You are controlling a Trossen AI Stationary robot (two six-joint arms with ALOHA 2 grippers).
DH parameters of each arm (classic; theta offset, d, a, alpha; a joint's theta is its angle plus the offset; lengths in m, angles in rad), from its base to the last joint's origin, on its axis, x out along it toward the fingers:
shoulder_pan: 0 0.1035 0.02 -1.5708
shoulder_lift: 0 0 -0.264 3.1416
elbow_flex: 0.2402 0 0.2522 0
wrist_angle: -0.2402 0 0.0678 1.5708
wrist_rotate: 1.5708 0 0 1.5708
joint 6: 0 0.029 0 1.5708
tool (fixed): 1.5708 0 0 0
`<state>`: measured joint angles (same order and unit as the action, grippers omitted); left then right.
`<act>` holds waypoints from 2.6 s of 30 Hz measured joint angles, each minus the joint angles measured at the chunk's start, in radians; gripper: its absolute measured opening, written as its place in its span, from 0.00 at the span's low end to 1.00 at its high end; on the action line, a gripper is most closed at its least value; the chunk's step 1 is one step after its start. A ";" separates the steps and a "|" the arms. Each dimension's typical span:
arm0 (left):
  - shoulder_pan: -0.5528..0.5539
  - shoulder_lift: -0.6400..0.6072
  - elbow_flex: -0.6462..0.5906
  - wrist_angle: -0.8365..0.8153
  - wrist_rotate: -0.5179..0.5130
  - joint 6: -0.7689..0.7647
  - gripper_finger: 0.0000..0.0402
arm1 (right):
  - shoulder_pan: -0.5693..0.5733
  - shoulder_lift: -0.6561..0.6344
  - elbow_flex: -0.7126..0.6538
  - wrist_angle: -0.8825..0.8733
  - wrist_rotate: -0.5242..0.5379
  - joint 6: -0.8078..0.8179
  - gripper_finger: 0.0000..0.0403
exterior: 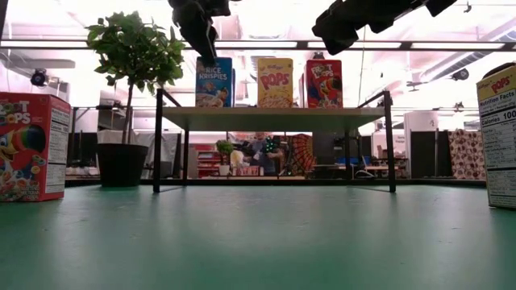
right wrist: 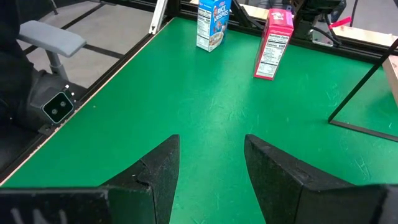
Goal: Stack cereal on shelf
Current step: Put the right blue cereal box on the shelf aligned with the other blue cereal box
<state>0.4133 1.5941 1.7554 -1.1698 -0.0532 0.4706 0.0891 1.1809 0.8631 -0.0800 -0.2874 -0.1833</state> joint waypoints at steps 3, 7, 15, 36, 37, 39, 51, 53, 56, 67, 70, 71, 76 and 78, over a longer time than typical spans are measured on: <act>0.000 -0.011 0.000 -0.004 0.001 -0.011 0.59 | 0.000 0.000 0.000 0.000 0.000 0.000 0.42; -0.003 -0.030 0.000 -0.008 0.004 -0.023 0.59 | 0.000 0.000 0.000 0.000 0.000 0.000 0.42; -0.036 -0.098 0.000 -0.007 0.007 -0.031 0.59 | 0.000 0.000 0.000 0.000 0.000 0.000 0.42; -0.086 -0.300 -0.314 0.146 -0.258 -0.099 0.28 | 0.000 0.000 0.000 0.003 0.000 -0.014 0.42; -0.086 -0.305 -0.342 0.181 -0.277 -0.098 0.25 | 0.000 0.000 0.000 0.003 0.000 -0.014 0.42; -0.085 -0.306 -0.388 0.238 -0.301 -0.093 0.20 | 0.000 0.000 0.000 0.003 0.000 -0.013 0.42; -0.086 -0.271 -0.427 0.290 -0.285 -0.104 0.10 | 0.000 0.000 0.000 0.003 0.000 -0.011 0.42; -0.086 -0.265 -0.425 0.297 -0.274 -0.106 0.10 | 0.000 0.000 0.000 0.003 0.000 -0.011 0.42; -0.086 -0.262 -0.414 0.296 -0.273 -0.111 0.10 | 0.000 0.000 0.000 0.003 0.000 -0.011 0.42; -0.092 -0.263 -0.359 0.209 -0.278 -0.175 0.10 | 0.000 0.000 0.000 0.003 0.000 -0.007 0.42; -0.116 -0.272 -0.344 0.183 -0.252 -0.224 0.10 | 0.000 0.000 0.000 0.002 0.000 -0.007 0.42; -0.127 -0.277 -0.343 0.184 -0.222 -0.235 0.10 | 0.000 0.000 0.000 0.002 0.000 -0.008 0.42; -0.196 -0.284 -0.354 0.197 -0.060 -0.268 0.10 | 0.000 0.000 0.000 0.002 0.000 -0.010 0.42; -0.228 -0.284 -0.370 0.238 -0.064 -0.271 0.10 | 0.000 0.000 0.000 0.002 0.000 -0.010 0.42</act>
<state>0.1853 1.3098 1.3853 -0.9316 -0.1172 0.1997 0.0895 1.1809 0.8631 -0.0777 -0.2874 -0.1937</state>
